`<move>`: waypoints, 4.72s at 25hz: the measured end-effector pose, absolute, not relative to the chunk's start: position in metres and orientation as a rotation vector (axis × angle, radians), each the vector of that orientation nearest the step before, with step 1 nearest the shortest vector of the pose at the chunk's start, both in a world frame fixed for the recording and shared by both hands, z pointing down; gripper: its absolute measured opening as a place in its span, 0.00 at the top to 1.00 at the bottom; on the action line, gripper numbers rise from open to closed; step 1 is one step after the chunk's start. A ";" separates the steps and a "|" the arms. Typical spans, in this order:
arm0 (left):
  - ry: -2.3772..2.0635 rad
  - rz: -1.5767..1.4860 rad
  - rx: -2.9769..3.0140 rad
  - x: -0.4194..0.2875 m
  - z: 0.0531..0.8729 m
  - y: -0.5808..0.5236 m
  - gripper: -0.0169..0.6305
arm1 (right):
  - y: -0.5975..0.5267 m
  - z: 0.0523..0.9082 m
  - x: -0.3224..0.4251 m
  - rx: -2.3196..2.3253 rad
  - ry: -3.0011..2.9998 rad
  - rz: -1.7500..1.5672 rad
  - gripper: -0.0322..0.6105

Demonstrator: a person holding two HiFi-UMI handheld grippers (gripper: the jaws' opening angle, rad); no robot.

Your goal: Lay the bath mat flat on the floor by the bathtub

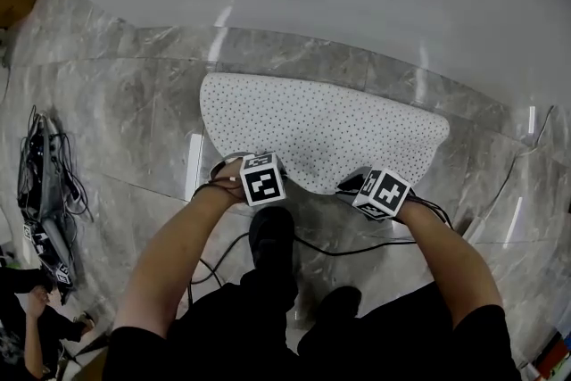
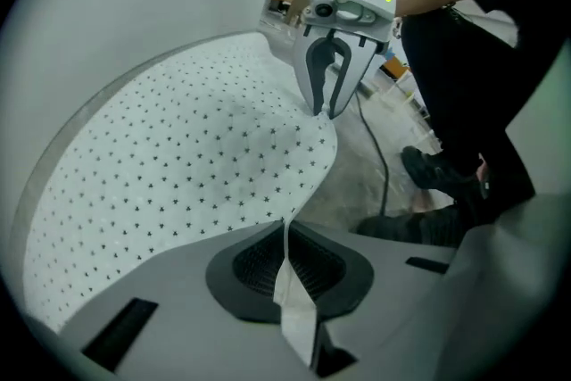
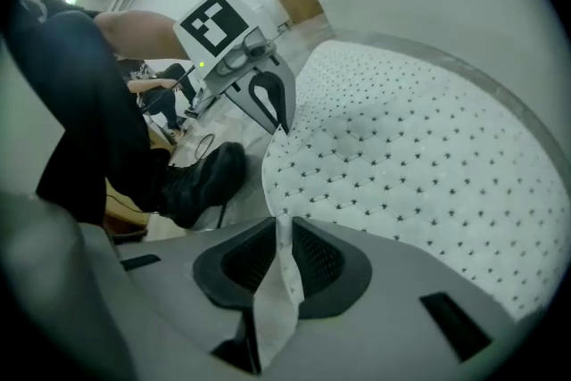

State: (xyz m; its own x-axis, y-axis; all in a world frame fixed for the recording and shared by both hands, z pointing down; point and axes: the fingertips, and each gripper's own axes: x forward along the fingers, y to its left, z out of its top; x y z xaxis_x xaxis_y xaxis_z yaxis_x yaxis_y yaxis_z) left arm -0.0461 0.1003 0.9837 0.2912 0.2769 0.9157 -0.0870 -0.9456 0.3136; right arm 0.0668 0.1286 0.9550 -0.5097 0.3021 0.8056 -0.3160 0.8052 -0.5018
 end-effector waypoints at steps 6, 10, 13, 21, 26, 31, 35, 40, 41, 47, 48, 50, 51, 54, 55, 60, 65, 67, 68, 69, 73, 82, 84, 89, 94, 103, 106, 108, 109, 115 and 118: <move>0.341 1.659 2.122 -0.057 0.980 0.143 0.91 | 0.139 0.940 0.075 -0.074 -2.024 0.827 0.81; 0.419 1.597 2.065 -0.059 0.975 0.154 0.84 | 0.042 0.918 0.104 0.322 -2.169 0.716 0.80; 0.419 1.603 2.074 -0.070 0.972 0.147 0.66 | -0.034 0.913 0.136 0.623 -2.137 0.553 0.70; -0.146 1.621 2.341 -0.078 0.951 -0.019 0.65 | -0.077 0.972 0.165 0.449 -1.856 0.417 0.50; -0.298 1.821 2.361 -0.085 0.957 -0.095 0.60 | -0.077 0.986 0.166 0.426 -1.830 0.508 0.49; -0.235 1.937 2.341 -0.071 0.975 -0.113 0.58 | -0.069 0.982 0.167 0.373 -1.828 0.483 0.61; -0.150 2.025 2.330 -0.065 0.988 -0.111 0.58 | -0.057 0.973 0.164 0.290 -1.825 0.386 0.72; -0.140 2.080 2.328 -0.066 0.980 -0.111 0.74 | -0.057 0.962 0.164 0.264 -1.806 0.227 0.84; -0.152 2.074 2.336 -0.066 0.975 -0.113 0.76 | -0.059 0.958 0.165 0.279 -1.810 0.208 0.86; -0.298 1.989 2.487 -0.065 0.926 -0.111 0.81 | -0.058 0.910 0.164 0.377 -1.867 0.014 0.88; -0.298 1.981 2.506 -0.067 0.921 -0.102 0.82 | -0.047 0.903 0.162 0.362 -1.877 -0.010 0.87; -0.248 2.013 2.513 -0.073 0.924 -0.078 0.83 | -0.016 0.902 0.157 0.294 -1.882 -0.020 0.85; -0.208 2.057 2.507 -0.076 0.930 -0.066 0.83 | -0.001 0.908 0.155 0.257 -1.872 -0.022 0.84; -0.159 2.242 2.529 -0.078 0.947 -0.047 0.79 | 0.022 0.930 0.154 0.220 -1.825 -0.008 0.73; -0.185 2.286 2.553 -0.076 0.949 -0.047 0.78 | 0.021 0.935 0.155 0.243 -1.818 0.019 0.66; -0.428 2.289 2.638 -0.067 0.938 -0.075 0.61 | -0.030 0.926 0.171 0.540 -1.836 0.080 0.54; -0.582 2.231 2.557 -0.079 0.937 -0.095 0.61 | -0.050 0.915 0.190 0.680 -1.818 0.086 0.54; -0.553 2.177 2.452 -0.092 0.952 -0.090 0.61 | -0.042 0.926 0.205 0.680 -1.780 0.153 0.54; -0.545 2.147 2.387 -0.102 0.961 -0.087 0.61 | -0.038 0.934 0.215 0.691 -1.756 0.209 0.54; -0.559 2.115 2.320 -0.113 0.969 -0.085 0.61 | -0.034 0.942 0.226 0.714 -1.730 0.279 0.54; -0.871 1.867 2.081 -0.173 0.978 -0.100 0.59 | -0.016 0.985 0.289 0.884 -1.590 0.610 0.51; -1.101 1.514 1.886 -0.231 0.977 -0.153 0.55 | 0.003 1.009 0.314 0.985 -1.596 0.807 0.53; -1.057 1.456 1.828 -0.227 0.985 -0.152 0.55 | 0.004 1.008 0.313 0.966 -1.590 0.803 0.56; -1.010 1.558 1.818 -0.224 0.990 -0.153 0.55 | 0.002 1.009 0.310 0.896 -1.549 0.769 0.57; -1.034 1.856 1.976 -0.223 0.980 -0.151 0.55 | -0.041 0.986 0.261 0.711 -1.598 0.381 0.57; -0.971 1.605 2.309 -0.160 0.942 -0.133 0.56 | -0.143 0.955 0.051 0.491 -1.929 0.044 0.54; -0.941 1.497 2.273 -0.163 0.942 -0.119 0.56 | -0.169 0.960 0.004 0.454 -1.957 0.036 0.51; -0.920 1.487 2.253 -0.172 0.945 -0.107 0.56 | -0.180 0.967 -0.016 0.424 -1.943 0.045 0.51; -0.911 1.496 2.239 -0.178 0.948 -0.101 0.56 | -0.183 0.973 -0.023 0.403 -1.927 0.048 0.51; -0.909 1.518 2.151 -0.209 0.962 -0.075 0.56 | -0.190 0.986 -0.027 0.293 -1.863 0.065 0.51; -0.926 1.525 2.130 -0.217 0.964 -0.075 0.56 | -0.183 0.978 -0.024 0.303 -1.871 -0.030 0.64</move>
